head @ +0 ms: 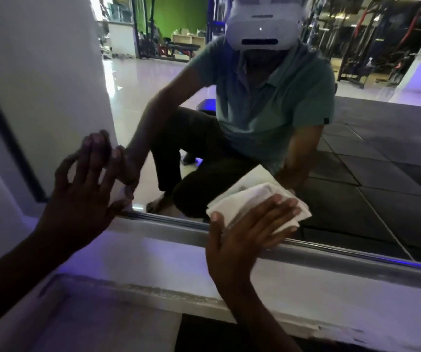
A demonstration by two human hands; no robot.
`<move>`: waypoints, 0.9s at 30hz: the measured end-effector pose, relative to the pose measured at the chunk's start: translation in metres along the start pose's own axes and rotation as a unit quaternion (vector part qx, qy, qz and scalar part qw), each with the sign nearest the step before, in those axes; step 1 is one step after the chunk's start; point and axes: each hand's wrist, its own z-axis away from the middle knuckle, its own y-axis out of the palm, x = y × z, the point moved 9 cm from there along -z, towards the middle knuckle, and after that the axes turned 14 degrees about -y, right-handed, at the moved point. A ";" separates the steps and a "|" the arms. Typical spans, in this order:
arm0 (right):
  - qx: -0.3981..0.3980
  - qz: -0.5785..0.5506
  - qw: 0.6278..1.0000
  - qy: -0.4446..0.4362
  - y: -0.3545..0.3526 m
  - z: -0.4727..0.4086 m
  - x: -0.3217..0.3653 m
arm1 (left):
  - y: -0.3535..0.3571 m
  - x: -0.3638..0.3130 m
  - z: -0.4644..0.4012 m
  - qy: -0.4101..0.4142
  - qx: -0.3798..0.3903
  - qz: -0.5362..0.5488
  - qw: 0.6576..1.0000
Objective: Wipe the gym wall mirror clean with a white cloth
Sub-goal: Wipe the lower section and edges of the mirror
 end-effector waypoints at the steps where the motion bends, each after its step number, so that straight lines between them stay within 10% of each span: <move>1: 0.000 0.001 1.000 -0.018 0.004 -0.004 0.014 | -0.001 0.003 0.001 0.021 -0.006 0.004 1.000; 10: 0.050 0.025 0.961 -0.272 0.077 -0.013 0.197 | 0.003 0.143 -0.012 -0.107 -0.031 0.034 0.993; 19: -0.001 0.052 0.994 -0.095 0.080 -0.011 0.183 | 0.019 0.190 0.001 -0.090 -0.028 0.065 0.993; 27: 0.062 0.006 0.926 -0.371 0.128 0.002 0.335 | 0.023 0.201 0.002 -0.040 -0.065 0.116 0.990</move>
